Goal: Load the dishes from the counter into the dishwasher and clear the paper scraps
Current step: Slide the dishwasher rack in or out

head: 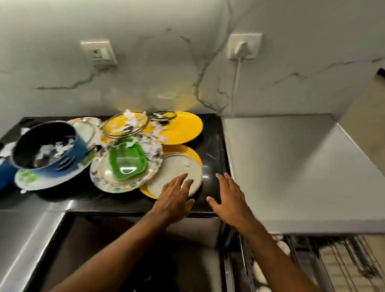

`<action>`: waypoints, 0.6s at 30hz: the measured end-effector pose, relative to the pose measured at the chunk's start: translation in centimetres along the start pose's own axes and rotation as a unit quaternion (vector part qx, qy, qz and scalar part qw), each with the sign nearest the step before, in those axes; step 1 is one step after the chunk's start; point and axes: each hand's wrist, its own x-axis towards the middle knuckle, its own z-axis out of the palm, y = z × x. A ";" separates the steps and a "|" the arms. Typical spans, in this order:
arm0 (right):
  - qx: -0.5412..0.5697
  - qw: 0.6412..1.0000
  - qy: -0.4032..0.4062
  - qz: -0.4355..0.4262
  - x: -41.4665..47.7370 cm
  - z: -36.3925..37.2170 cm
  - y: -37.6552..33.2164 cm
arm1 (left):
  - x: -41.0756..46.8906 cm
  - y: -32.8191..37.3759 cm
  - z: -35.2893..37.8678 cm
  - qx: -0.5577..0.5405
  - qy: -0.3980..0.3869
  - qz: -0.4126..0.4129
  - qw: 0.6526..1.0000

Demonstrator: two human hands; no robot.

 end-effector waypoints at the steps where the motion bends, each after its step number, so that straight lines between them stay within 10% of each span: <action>1: -0.002 1.000 -0.009 -0.013 1.0 0.6 -1.5 | -0.3 -1.5 -0.5 -0.003 0.003 -0.013 1.000; 18: -0.018 0.988 -0.095 -0.120 13.6 9.1 -18.3 | -1.3 -20.5 -6.1 -0.264 0.061 -0.229 0.935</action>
